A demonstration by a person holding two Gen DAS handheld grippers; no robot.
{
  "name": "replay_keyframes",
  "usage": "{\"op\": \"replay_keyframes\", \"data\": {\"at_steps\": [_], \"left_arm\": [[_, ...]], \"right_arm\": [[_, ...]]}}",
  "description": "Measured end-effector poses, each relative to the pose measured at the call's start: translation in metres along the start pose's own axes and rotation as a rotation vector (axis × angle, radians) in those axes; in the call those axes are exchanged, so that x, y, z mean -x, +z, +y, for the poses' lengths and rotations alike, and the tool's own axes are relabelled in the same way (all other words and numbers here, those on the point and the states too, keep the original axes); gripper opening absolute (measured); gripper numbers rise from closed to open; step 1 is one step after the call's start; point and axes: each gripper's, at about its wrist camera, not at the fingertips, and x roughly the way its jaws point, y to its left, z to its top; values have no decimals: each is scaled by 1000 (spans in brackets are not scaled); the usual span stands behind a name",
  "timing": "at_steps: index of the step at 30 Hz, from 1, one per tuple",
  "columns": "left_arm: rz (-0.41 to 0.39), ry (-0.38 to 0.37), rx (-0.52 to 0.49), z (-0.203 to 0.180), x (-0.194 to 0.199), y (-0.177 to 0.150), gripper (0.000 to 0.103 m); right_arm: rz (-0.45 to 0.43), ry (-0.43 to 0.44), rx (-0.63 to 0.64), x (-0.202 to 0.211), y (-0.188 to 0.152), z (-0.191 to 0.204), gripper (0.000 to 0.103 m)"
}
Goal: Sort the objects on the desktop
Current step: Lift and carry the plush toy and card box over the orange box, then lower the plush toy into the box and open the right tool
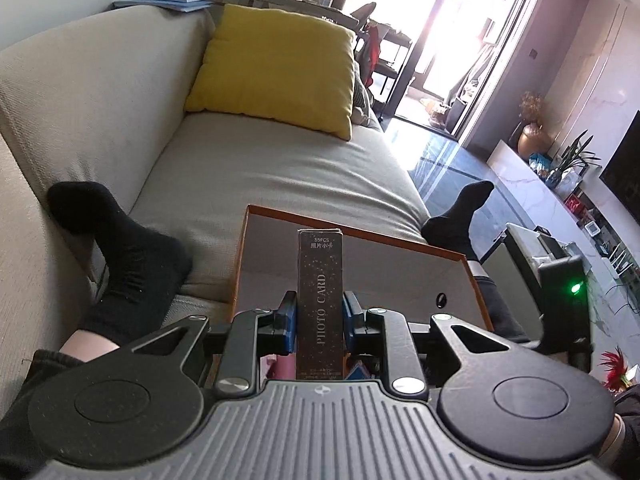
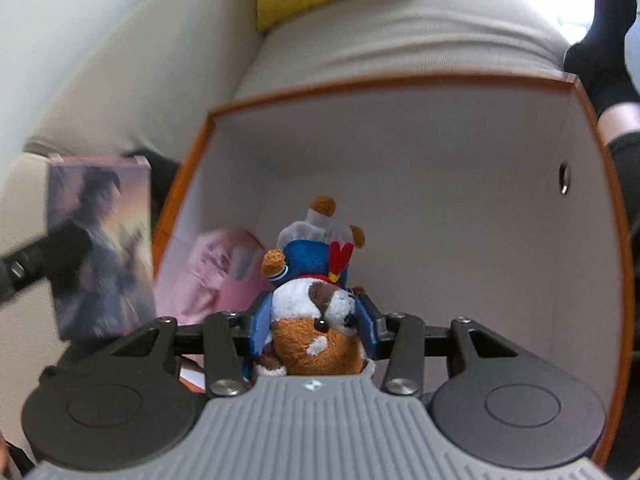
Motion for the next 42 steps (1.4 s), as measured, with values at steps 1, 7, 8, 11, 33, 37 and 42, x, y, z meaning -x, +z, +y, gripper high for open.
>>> {"op": "replay_keyframes", "data": {"at_steps": [1,7,8,11,33,37,42], "left_arm": [[4,1,-1,1,-2,2,25],[34,9,-10,8,-16,6,25],[39,10,-11,9,-18,6,25],[52,8,-14,10,-24,7,25],[90,-22,-18,6,-36,5,25],[93,-31,-18,5,-36,5,25],[100,-58,-13,1,-38,4,25]], "right_arm": [[11,-8,-5,-5,0,-2,47],[95,45,-108,-28,0,-20,47],[105,52,-123,-31,0,-22,47],[119,77,-142,-36,-1,-20,47],[116,104,-53,-36,-7,-18,57],[115,117,-78,-30,-9,-26,58],[108,113,-80,-22,-10,-35,57]]}}
